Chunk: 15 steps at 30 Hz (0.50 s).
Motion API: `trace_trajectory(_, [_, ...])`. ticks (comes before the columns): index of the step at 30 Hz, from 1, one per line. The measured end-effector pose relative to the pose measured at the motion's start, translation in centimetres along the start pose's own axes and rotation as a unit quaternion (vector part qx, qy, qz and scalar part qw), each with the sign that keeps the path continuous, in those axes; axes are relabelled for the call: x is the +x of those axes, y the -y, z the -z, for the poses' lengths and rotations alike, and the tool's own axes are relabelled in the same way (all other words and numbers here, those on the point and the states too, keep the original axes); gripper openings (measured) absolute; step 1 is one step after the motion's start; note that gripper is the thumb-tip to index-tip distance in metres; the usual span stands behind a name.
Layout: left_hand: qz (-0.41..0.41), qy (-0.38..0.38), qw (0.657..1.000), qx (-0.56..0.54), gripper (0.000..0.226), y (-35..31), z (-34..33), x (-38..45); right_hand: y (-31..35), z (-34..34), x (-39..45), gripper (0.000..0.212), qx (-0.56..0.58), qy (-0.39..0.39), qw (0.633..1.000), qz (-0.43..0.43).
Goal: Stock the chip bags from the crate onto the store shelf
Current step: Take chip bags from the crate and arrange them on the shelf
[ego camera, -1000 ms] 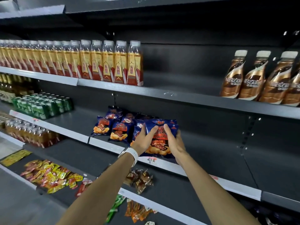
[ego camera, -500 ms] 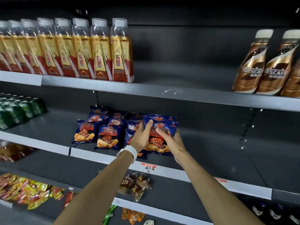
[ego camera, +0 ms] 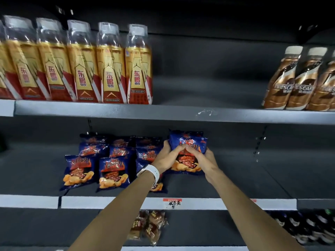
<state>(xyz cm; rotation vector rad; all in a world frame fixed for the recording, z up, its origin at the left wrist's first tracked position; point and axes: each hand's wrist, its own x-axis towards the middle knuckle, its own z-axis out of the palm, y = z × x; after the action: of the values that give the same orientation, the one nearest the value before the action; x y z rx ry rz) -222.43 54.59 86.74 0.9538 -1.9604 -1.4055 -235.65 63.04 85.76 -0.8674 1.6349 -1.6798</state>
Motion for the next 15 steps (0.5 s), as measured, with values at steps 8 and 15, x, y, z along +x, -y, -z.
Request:
trace_trajectory(8, [-0.002, 0.018, 1.0, 0.022, 0.075, 0.5, -0.4, 3.3, -0.5, 0.6, 2.6, 0.06, -0.011, -0.038, 0.999, 0.005])
trace_trajectory(15, [0.016, -0.02, 0.998, 0.052, 0.074, 2.4, -1.3, 6.2, -2.6, 0.9, 6.3, 0.061, -0.017, 0.019, 1.0, -0.017])
